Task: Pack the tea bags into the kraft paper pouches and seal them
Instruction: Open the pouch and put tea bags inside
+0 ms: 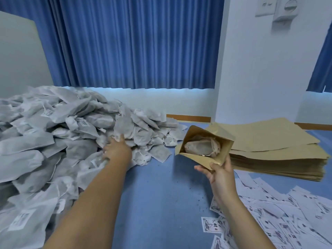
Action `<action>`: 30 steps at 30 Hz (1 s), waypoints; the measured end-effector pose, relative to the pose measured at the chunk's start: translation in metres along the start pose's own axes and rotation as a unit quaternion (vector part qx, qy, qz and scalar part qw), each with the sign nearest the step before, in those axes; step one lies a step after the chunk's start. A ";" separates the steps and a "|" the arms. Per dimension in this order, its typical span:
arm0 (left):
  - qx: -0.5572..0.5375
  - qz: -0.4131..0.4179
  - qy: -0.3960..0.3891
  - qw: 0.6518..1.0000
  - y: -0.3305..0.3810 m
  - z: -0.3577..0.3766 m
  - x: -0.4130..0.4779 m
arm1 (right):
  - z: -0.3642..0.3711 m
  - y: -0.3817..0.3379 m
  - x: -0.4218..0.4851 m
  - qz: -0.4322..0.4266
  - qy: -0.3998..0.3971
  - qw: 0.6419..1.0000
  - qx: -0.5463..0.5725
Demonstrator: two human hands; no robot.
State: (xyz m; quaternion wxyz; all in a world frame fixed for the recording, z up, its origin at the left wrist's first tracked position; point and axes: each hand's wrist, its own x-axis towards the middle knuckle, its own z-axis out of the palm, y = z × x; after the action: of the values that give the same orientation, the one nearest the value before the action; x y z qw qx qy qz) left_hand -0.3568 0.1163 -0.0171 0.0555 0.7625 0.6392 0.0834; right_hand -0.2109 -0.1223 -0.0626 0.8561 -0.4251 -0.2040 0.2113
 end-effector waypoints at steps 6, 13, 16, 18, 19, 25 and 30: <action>0.110 0.094 0.151 0.978 0.014 0.041 -0.014 | -0.003 0.001 -0.003 0.012 0.008 1.000 -0.010; 0.057 0.271 0.244 0.929 0.038 0.055 -0.045 | -0.005 -0.002 -0.006 0.028 0.021 0.999 -0.013; -0.070 0.360 0.293 0.883 0.044 0.058 -0.063 | -0.005 -0.004 -0.008 0.031 0.024 0.999 -0.014; -0.229 0.341 0.292 0.864 0.044 0.058 -0.071 | -0.003 -0.006 -0.009 0.028 0.022 0.999 -0.012; -0.322 0.303 0.265 0.857 0.045 0.055 -0.075 | -0.002 -0.007 -0.010 0.025 0.021 0.999 -0.011; -0.687 0.288 0.237 0.623 0.048 0.021 -0.121 | 0.001 -0.020 -0.018 0.009 0.023 1.000 0.008; -0.531 0.529 0.331 0.573 0.046 -0.011 -0.159 | 0.004 -0.014 -0.019 0.023 0.044 0.998 -0.026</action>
State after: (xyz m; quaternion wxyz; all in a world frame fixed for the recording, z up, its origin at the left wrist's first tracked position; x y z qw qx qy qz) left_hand -0.3409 -0.0482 -0.0064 0.1812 0.7183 -0.0631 0.6687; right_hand -0.2256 -0.1376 -0.0525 0.8480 -0.4608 -0.1615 0.2062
